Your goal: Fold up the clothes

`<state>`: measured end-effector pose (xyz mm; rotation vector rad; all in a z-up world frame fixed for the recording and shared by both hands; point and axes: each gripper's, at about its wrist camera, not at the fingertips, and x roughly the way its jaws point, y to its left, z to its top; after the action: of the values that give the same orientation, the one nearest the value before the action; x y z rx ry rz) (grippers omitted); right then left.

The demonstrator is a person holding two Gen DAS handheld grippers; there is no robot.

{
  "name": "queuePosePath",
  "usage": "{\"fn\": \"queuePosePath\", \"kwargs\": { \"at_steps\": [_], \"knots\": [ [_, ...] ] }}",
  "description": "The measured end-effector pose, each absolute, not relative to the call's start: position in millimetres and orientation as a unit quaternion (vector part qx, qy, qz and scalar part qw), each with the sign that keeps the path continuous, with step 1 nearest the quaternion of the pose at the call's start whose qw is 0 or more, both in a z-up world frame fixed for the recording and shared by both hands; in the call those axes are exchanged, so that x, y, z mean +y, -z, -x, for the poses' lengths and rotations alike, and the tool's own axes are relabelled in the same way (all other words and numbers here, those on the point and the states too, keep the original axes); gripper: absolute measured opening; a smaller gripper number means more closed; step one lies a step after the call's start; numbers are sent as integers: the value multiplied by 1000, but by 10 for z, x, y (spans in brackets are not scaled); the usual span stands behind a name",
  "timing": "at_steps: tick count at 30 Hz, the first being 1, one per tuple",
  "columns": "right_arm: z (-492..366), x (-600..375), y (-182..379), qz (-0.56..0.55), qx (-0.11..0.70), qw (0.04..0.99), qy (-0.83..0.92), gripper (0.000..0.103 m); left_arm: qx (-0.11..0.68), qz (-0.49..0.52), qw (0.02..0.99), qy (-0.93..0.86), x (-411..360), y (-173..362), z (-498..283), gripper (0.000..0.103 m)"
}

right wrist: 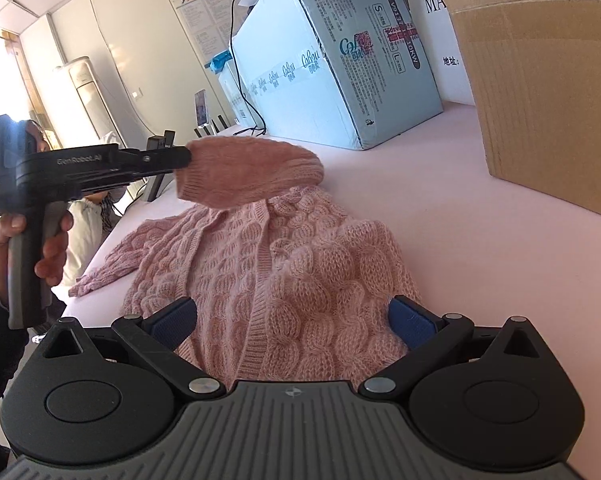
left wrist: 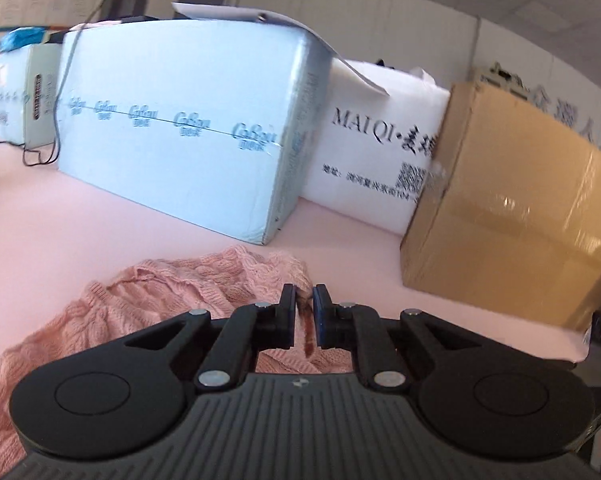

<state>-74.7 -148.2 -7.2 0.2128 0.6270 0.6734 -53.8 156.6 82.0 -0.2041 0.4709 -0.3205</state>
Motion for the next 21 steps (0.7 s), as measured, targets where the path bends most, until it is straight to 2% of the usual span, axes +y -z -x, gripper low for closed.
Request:
{"fn": "queuePosePath", "kwargs": {
  "at_steps": [3,6,12,20,21],
  "knots": [
    [750,-1479,70,-101,303,891,-324,103,247,155,948,129,1835,-781,582,8],
    [761,-1479,69,-100,303,891,-323,103,294,248,916,110,2119,-594,611,8],
    [766,-1474,69,-100,303,891,-323,103,302,308,898,89,2391,-386,864,8],
    [753,-1463,71,-98,304,891,-321,103,331,289,894,84,2432,-217,1052,9],
    [750,-1460,71,-97,304,892,-321,103,341,281,893,84,2418,-181,1050,13]
  ]
}}
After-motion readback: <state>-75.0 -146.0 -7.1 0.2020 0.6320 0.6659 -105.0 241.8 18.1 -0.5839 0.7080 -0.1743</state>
